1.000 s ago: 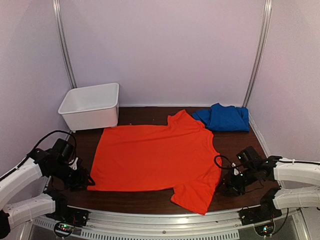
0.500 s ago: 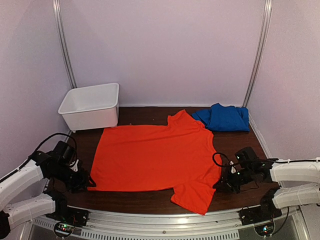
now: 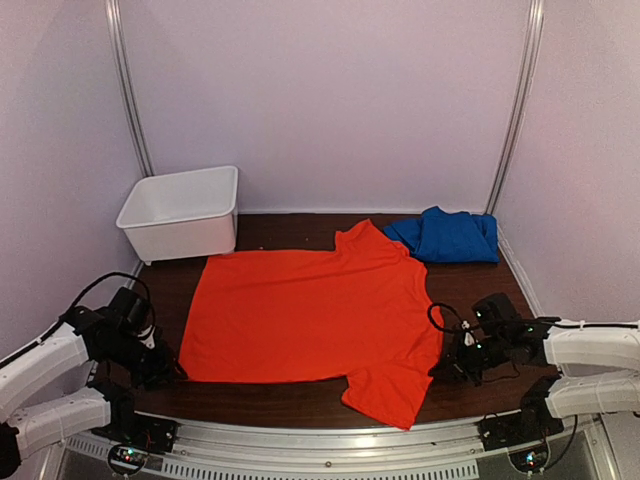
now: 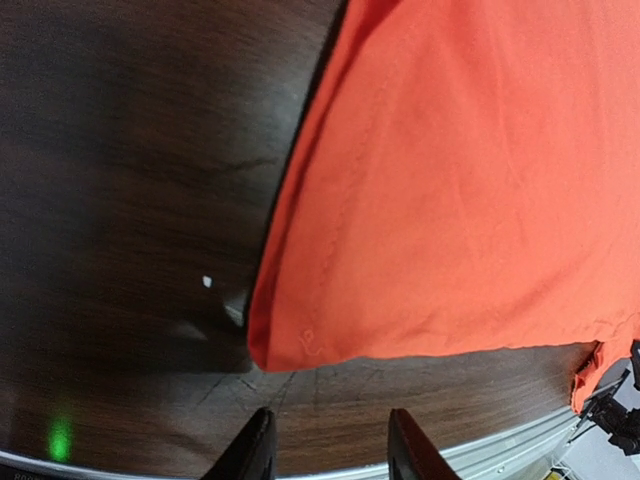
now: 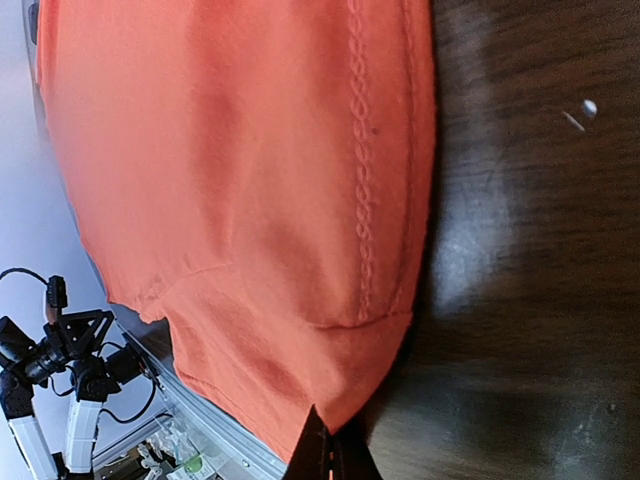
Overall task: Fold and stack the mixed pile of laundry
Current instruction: Pick up the flattened T-shirt from the center of the board.
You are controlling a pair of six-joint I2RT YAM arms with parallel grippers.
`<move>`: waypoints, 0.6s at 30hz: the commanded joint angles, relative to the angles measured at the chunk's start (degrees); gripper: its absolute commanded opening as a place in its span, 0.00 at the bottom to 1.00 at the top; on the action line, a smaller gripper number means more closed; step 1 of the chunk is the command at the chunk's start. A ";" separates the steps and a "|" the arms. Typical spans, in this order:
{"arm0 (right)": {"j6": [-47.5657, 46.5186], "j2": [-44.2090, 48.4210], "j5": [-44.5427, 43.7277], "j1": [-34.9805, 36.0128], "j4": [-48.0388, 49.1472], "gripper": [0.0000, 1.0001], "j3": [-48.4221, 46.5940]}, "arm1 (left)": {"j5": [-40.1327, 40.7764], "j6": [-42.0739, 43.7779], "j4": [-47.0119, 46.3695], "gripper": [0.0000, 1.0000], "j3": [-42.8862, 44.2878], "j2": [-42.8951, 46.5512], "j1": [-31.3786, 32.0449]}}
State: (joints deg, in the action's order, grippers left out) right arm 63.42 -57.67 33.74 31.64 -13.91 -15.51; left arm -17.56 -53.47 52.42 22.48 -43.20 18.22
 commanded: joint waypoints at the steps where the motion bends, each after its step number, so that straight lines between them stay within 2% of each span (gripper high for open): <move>1: -0.84 -0.69 -1.83 0.35 -1.20 0.00 -1.76 | 3.07 -2.28 0.05 0.38 -0.01 -2.31 -0.11; 18: -1.15 -1.39 -1.92 0.35 -1.91 0.00 -1.89 | 7.72 -2.66 -4.87 0.30 0.52 -11.46 -0.11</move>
State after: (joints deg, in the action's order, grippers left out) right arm 62.94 -58.59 33.41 31.64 -14.85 -16.03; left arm -12.12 -56.29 50.09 22.41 -52.31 18.22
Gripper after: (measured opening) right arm 0.005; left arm 0.313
